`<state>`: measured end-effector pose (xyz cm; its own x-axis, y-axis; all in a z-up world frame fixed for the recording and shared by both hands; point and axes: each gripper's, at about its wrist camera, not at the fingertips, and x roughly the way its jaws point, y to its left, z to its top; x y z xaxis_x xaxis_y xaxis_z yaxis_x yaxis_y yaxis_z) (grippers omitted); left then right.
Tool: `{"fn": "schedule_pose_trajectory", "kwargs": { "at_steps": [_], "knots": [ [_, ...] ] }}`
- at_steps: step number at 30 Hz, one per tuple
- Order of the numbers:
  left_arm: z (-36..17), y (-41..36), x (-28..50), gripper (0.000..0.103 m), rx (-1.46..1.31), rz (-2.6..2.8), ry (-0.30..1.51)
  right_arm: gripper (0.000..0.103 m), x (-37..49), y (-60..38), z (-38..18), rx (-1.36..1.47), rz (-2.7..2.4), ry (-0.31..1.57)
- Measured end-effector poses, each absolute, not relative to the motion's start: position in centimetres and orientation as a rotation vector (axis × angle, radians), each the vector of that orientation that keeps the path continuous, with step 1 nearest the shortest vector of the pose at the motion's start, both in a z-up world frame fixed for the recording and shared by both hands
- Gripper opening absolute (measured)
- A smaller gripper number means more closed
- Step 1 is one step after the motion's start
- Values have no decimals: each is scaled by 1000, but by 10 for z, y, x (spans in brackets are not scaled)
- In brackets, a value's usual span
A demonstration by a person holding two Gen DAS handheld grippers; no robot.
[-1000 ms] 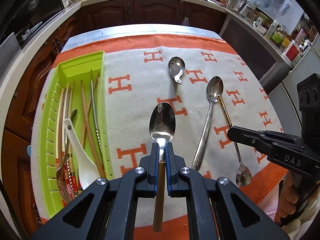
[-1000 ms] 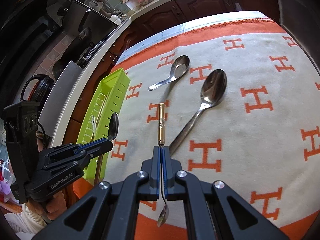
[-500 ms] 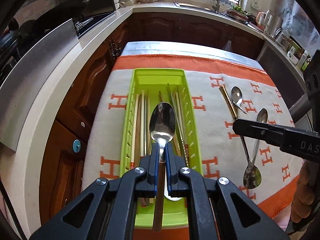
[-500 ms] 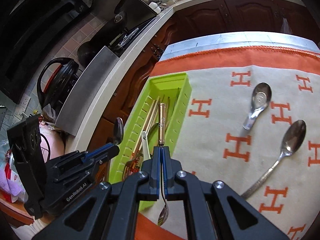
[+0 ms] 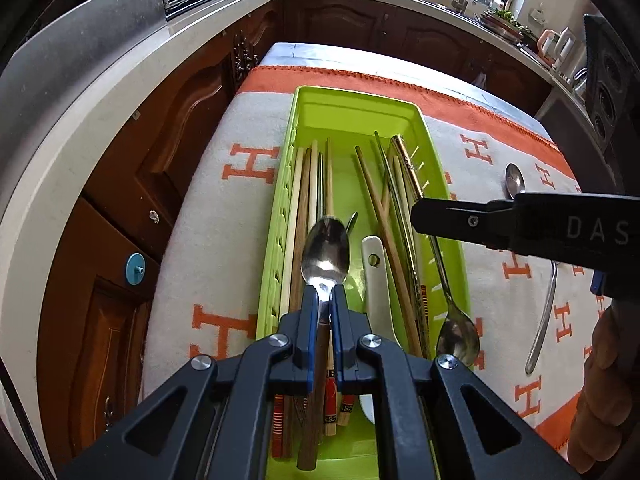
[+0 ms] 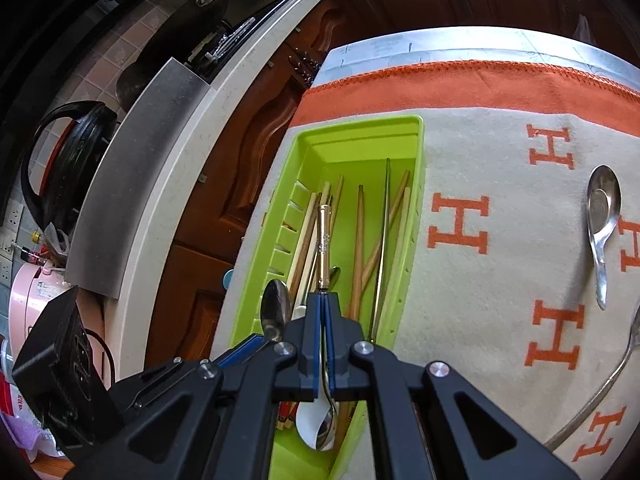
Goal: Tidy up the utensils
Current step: 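Lower both held spoons into the green tray and open both grippers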
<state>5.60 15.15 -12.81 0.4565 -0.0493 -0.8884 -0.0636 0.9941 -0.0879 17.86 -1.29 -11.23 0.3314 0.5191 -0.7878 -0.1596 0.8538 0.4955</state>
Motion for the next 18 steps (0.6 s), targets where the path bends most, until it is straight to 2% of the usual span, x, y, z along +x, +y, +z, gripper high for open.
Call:
{"fn": "schedule_pose_trajectory", "kwargs": {
  "at_steps": [3, 5, 11, 18],
  "knots": [
    [-127, 153, 56, 14, -121, 22, 1083, 6, 183, -12, -119, 349, 439, 1178],
    [-123, 154, 55, 25, -121, 29, 1065, 6, 183, -14, -120, 358, 433, 1178],
    [-105, 146, 48, 46, -93, 27, 1010, 6, 173, -25, -106, 363, 445, 1136],
    [-77, 127, 38, 59, -68, -3, 956, 6, 151, -53, -84, 362, 445, 1076]
  ]
}}
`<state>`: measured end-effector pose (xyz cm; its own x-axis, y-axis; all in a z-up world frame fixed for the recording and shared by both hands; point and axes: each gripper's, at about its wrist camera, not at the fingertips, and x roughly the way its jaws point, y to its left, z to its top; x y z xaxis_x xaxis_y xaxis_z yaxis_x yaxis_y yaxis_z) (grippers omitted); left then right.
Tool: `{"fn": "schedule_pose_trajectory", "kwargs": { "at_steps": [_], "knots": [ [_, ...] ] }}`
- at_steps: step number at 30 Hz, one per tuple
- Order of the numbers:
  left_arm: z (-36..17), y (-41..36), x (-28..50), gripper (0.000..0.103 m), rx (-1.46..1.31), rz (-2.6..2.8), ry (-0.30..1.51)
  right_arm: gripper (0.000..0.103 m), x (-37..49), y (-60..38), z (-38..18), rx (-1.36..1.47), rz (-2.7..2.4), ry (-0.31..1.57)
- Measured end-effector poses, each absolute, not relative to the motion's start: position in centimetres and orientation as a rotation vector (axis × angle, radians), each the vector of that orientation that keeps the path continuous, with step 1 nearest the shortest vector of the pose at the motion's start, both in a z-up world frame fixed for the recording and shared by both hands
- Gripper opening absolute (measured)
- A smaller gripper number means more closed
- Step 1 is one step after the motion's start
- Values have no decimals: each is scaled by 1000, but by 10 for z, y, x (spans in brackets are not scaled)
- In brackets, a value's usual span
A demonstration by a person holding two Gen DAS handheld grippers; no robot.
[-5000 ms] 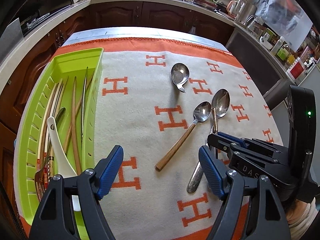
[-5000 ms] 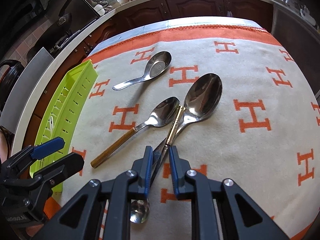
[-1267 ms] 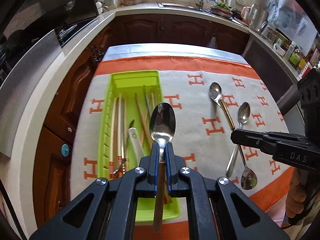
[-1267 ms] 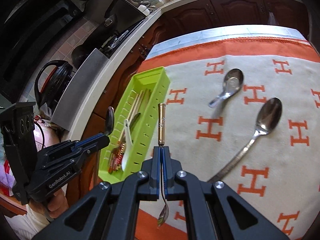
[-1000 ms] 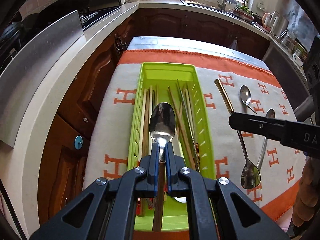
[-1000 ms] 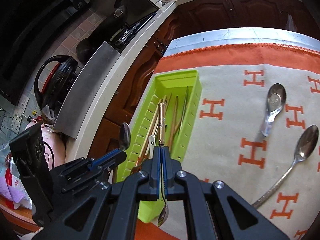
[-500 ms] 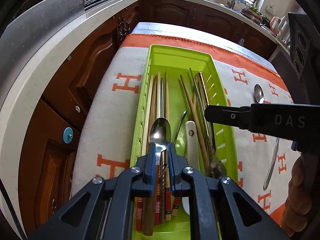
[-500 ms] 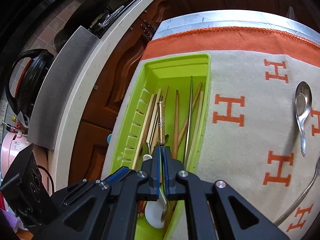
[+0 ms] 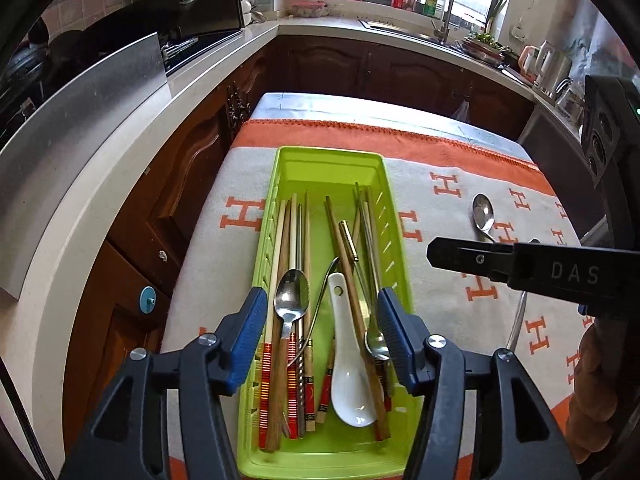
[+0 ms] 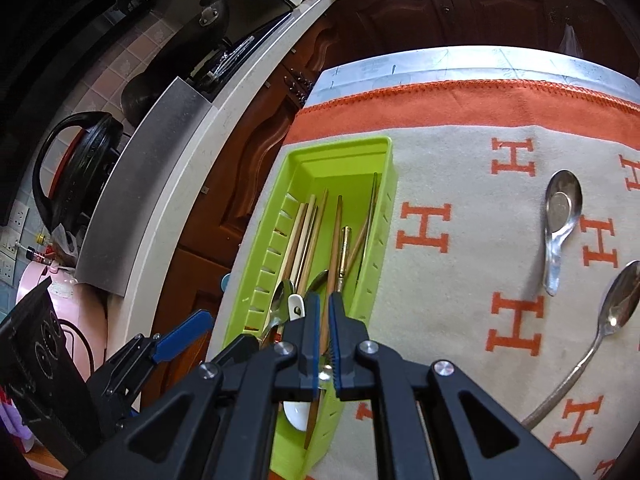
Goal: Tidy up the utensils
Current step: 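Lower both held spoons into the green tray and open both grippers, then grasp the large metal spoon with the left while the right grasps the small metal spoon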
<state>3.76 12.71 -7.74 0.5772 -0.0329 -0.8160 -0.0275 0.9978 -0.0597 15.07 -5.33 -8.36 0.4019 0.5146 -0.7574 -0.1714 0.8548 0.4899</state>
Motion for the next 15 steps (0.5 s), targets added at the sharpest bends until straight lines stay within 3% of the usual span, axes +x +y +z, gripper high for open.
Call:
{"fn": "schedule_pose_trajectory", "kwargs": {
  "at_steps": [2, 15],
  "knots": [
    [-69, 119, 34, 64, -56, -16, 937, 6, 143, -62, -79, 355, 441, 1060],
    [-39, 63, 29, 66, 1, -121, 907, 7, 98, -145, -62, 385, 340, 969]
  ]
}}
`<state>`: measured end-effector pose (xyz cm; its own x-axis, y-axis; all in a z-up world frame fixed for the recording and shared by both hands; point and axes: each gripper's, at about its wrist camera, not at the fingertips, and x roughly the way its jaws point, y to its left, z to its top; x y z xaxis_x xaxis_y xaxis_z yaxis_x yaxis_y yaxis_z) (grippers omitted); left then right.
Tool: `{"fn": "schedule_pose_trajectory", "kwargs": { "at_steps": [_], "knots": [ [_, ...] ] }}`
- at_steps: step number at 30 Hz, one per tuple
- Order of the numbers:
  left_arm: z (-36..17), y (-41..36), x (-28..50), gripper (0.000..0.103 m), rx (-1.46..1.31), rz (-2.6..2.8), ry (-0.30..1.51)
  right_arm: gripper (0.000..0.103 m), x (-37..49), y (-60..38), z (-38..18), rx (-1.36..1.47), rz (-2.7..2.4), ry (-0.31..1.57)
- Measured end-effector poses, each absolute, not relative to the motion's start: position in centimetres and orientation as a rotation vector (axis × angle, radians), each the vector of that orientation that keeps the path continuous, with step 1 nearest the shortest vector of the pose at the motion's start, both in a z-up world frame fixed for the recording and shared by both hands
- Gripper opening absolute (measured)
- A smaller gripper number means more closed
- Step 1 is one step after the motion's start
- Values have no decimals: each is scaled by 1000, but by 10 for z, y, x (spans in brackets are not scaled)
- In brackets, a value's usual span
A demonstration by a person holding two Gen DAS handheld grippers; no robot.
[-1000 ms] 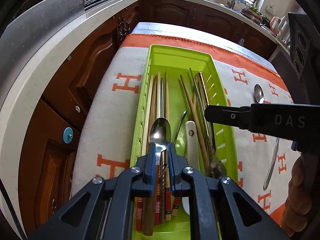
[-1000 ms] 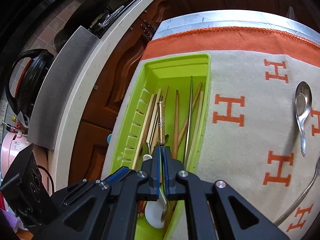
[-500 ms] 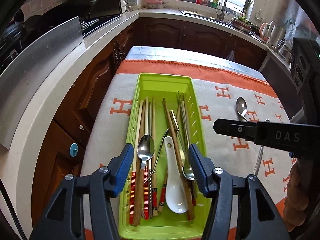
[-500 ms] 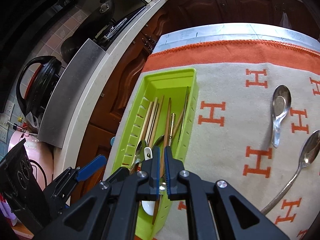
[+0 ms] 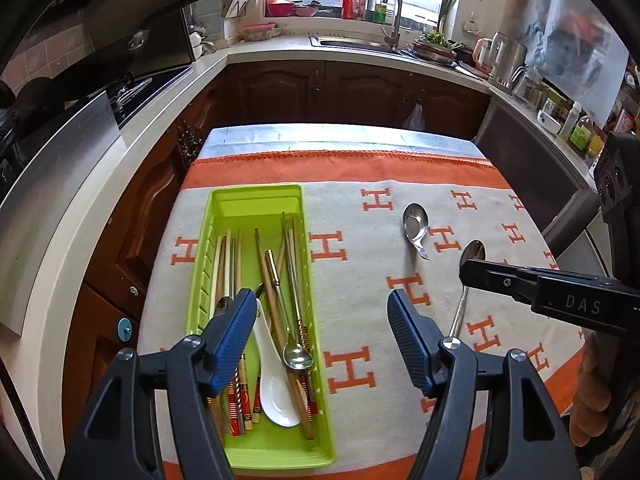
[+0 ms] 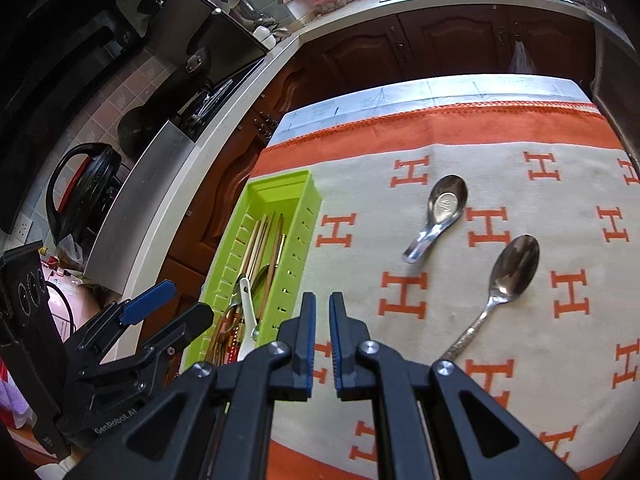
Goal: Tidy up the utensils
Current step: 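Grasp the large metal spoon with the left while the right grasps the small metal spoon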
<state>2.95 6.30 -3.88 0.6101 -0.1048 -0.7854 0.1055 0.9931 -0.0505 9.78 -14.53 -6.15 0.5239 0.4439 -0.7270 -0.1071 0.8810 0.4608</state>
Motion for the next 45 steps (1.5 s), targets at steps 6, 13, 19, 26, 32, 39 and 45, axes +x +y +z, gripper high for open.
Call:
{"fn": "schedule_pose_trajectory", "kwargs": {
  "at_steps": [6, 13, 19, 26, 32, 39, 45],
  "knots": [
    [-38, 41, 47, 67, 3, -163, 934, 7, 92, -185, -65, 405, 274, 950],
    [-52, 13, 86, 69, 25, -208, 989, 19, 103, -228, -74, 432, 197, 923],
    [-74, -16, 136, 69, 44, -223, 1060, 27, 124, -259, -99, 461, 144, 939],
    [-110, -48, 182, 69, 82, -245, 1118, 27, 139, -279, -135, 494, 154, 976],
    [-136, -59, 209, 69, 66, -229, 1139, 27, 147, -283, -160, 504, 191, 982],
    [-156, -59, 219, 69, 66, -225, 1147, 27, 140, -271, -167, 442, 269, 911],
    [-172, -60, 222, 69, 113, -219, 1143, 8, 138, -253, -167, 339, 302, 891]
  ]
}}
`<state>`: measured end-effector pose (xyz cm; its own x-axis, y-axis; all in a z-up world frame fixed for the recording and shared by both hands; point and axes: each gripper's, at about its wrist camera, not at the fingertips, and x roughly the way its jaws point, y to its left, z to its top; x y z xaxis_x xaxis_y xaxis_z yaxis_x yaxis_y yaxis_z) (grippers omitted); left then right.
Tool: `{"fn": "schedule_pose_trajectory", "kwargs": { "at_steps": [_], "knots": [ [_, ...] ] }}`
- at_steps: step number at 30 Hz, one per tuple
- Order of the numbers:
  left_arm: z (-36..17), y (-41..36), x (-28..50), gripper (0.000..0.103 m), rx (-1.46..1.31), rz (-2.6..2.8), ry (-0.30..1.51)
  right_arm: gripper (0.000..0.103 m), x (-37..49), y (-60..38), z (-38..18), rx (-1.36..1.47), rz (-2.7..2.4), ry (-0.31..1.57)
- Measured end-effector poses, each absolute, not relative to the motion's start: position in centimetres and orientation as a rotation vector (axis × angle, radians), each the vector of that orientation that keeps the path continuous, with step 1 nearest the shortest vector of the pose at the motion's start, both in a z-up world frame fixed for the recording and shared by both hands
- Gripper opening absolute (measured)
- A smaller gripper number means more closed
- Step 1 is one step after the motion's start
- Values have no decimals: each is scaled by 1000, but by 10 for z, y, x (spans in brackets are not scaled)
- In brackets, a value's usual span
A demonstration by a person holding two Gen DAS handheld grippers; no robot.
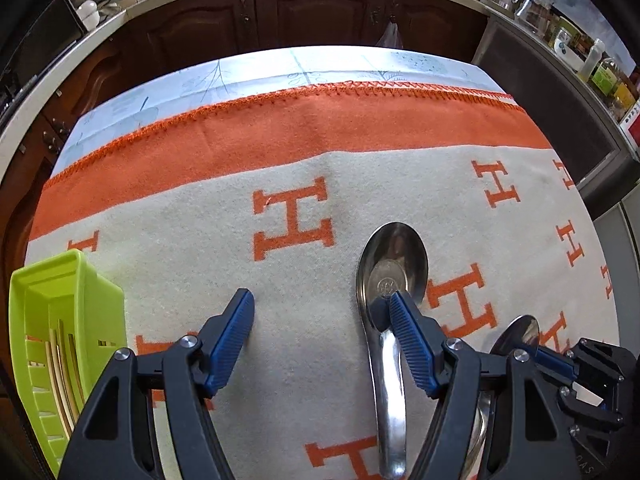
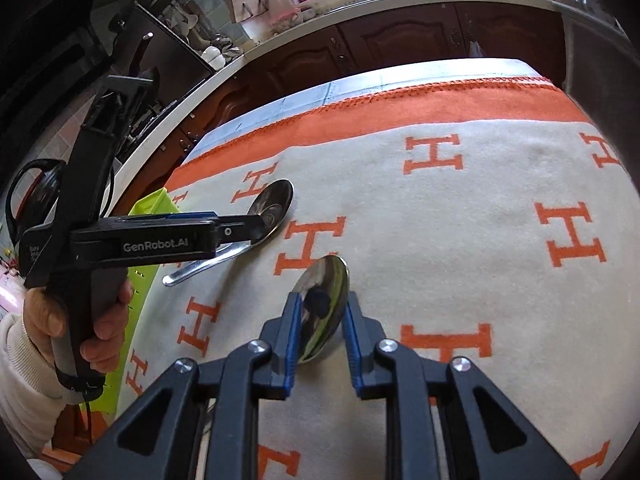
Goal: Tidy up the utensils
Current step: 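Grasp the large metal spoon with the left while the right grasps the small metal spoon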
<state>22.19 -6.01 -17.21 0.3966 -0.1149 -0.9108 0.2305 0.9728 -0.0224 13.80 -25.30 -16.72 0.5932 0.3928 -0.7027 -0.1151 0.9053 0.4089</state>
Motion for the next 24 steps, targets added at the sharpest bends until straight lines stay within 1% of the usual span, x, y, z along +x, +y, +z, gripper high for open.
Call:
{"fn": "schedule_pose_trajectory", "kwargs": {
  "at_steps": [6, 12, 15, 16, 18, 20, 21, 22, 23, 24],
  "knots": [
    [-175, -65, 220, 70, 149, -243, 1097, 6, 136, -255, -169, 389, 322, 891],
    [-174, -78, 218, 70, 183, -282, 1088, 5, 131, -263, -166, 445, 319, 881],
    [-174, -84, 217, 66, 193, -296, 1081, 5, 128, -268, -164, 469, 316, 870],
    [-174, -86, 217, 63, 195, -302, 1080, 4, 127, -269, -163, 476, 317, 869],
    [-173, -89, 214, 54, 207, -308, 1073, 4, 126, -271, -163, 484, 313, 870],
    [-172, -93, 212, 39, 211, -320, 1069, 4, 125, -272, -164, 491, 311, 872],
    [-171, -96, 212, 35, 212, -323, 1068, 4, 125, -273, -164, 495, 309, 873],
    [-171, -98, 211, 28, 213, -326, 1067, 4, 125, -274, -165, 501, 308, 876],
    [-170, -99, 209, 24, 212, -326, 1066, 4, 125, -275, -166, 509, 307, 878],
    [-170, -100, 209, 18, 208, -326, 1066, 4, 124, -276, -166, 514, 306, 880]
  ]
}}
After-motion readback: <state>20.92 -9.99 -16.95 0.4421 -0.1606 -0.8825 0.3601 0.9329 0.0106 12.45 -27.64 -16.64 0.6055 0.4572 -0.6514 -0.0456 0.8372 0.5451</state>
